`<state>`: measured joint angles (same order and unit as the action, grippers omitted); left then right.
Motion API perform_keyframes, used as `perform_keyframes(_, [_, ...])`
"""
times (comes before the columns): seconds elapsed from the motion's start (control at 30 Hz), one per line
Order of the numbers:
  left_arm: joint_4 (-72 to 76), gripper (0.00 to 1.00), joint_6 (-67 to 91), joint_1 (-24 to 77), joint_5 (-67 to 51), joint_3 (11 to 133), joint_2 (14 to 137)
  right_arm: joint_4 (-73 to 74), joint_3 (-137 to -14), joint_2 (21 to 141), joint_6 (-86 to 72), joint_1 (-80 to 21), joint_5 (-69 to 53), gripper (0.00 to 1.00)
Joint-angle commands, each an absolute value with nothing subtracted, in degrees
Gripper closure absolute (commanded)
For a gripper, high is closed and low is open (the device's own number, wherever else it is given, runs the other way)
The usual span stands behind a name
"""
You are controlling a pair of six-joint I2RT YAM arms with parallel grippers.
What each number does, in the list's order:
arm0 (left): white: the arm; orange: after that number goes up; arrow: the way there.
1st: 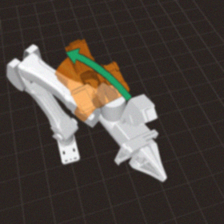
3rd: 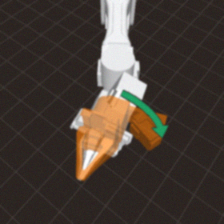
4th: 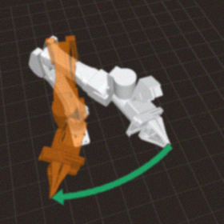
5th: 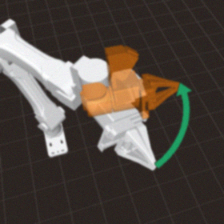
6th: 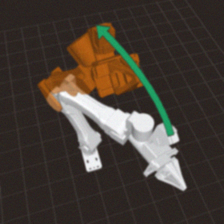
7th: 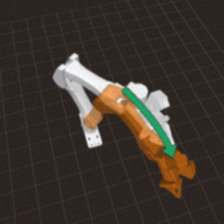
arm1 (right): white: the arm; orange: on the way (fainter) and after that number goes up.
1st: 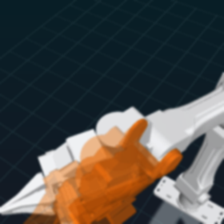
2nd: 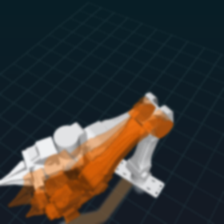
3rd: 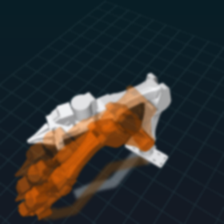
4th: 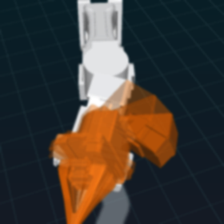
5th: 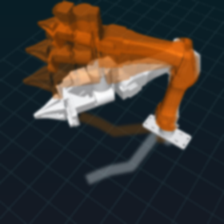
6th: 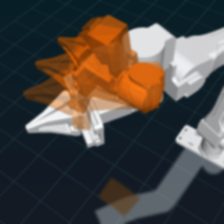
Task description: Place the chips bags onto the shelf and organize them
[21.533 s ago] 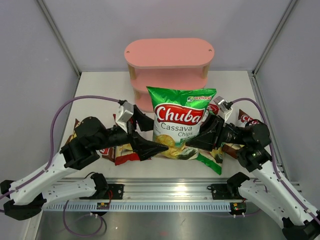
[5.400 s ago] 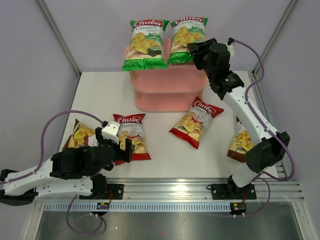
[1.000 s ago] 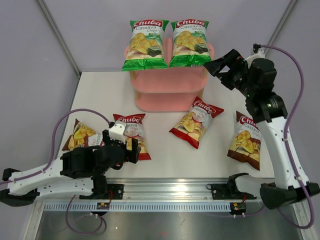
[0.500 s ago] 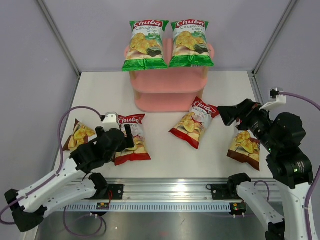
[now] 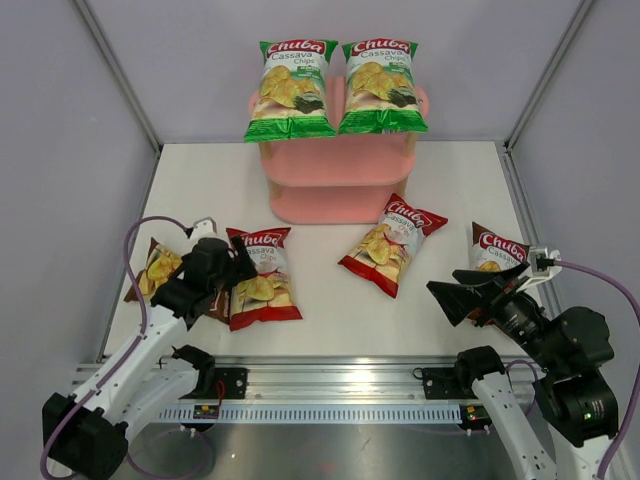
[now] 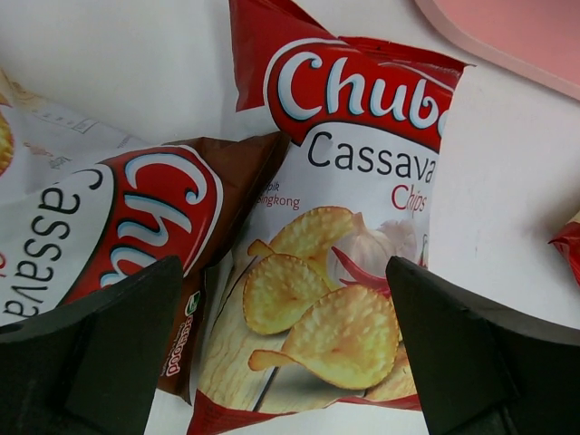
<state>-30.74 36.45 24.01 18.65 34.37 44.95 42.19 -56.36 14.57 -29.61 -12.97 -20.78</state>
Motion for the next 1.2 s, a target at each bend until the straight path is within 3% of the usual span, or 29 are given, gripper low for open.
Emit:
perform_keyframes(0.0, [-23.7,0.01,35.0,22.5,12.7,33.1,47.1,41.4,-57.6,16.1,-27.7,-12.8,-30.5,0.01])
perform_keyframes(0.4, [-16.9,0.01,35.9,19.3,4.8,30.2,55.4,45.9,-57.4,11.7,-24.7,-12.8,-32.6,0.01])
perform_keyframes(0.53, [-13.1,0.01,37.2,19.4,-3.0,28.7,58.7,45.0,-55.8,11.3,-25.0,-12.8,-33.1,0.01])
perform_keyframes(0.7, [-8.8,0.03,41.6,19.9,-6.4,24.3,57.4,43.3,-54.0,10.5,-26.7,-12.7,-34.2,0.01])
perform_keyframes(1.17, [-6.7,0.01,51.8,31.8,1.6,18.4,48.8,41.0,-50.5,10.6,-29.7,-12.8,-35.4,0.01])
